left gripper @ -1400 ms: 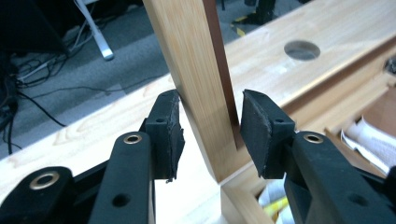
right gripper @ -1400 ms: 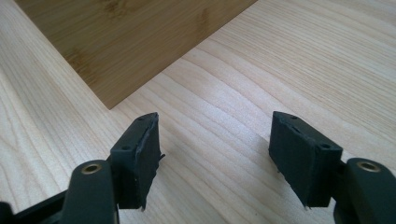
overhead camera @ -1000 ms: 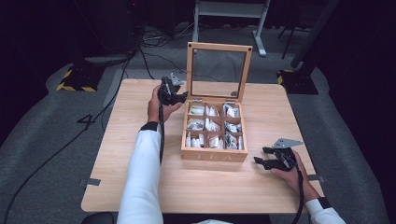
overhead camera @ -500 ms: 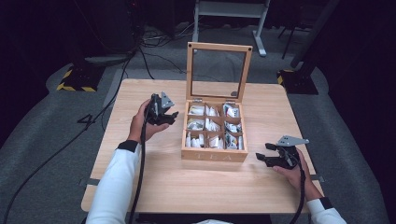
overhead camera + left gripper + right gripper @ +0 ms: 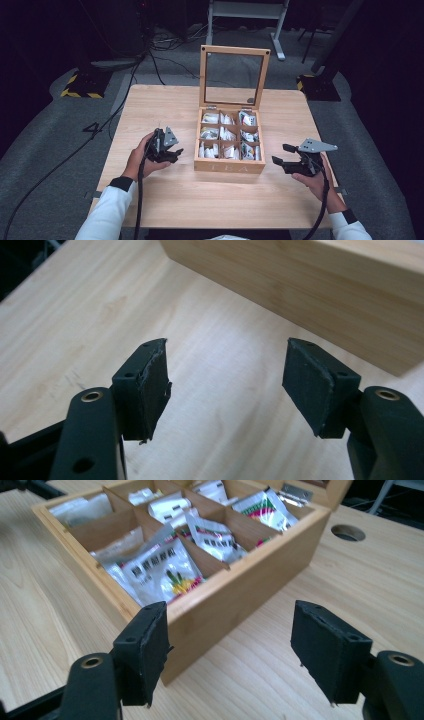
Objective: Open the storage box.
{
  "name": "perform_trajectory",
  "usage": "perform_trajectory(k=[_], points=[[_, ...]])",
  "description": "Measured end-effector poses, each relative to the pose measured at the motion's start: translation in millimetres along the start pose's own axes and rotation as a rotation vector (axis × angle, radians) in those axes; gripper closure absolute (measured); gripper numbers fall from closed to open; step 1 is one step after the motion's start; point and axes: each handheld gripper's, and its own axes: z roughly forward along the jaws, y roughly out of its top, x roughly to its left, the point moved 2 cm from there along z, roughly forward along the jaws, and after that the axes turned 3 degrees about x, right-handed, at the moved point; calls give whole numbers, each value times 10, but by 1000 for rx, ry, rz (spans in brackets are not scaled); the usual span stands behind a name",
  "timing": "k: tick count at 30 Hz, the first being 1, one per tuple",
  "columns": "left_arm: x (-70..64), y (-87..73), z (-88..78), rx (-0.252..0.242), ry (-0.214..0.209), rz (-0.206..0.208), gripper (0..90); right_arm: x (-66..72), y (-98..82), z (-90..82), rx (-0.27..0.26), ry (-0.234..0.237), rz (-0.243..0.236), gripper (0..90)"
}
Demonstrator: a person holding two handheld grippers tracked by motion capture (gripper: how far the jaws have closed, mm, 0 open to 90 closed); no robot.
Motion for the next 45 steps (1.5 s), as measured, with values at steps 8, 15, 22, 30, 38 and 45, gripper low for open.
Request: perform_trajectory(k=[8,15,22,30,38,45], points=[[-248,-185,17,26,-69,18,347,177,228,183,-7,47,-47,333],[-388,-273,-2,38,-100,42,333,323,359,427,16,54,-90,337],[-492,-382,-33,57,-117,55,322,329,417,584,27,63,-77,338],[-477,-480,-68,38,-139,0,290,410,478,732,59,37,-106,348],[-457,-523,-65,34,-194,-44,268,352,458,774,86,26,-61,421],[-426,-547,-45,17,-221,-59,254,384,412,855,180,12,-68,614]])
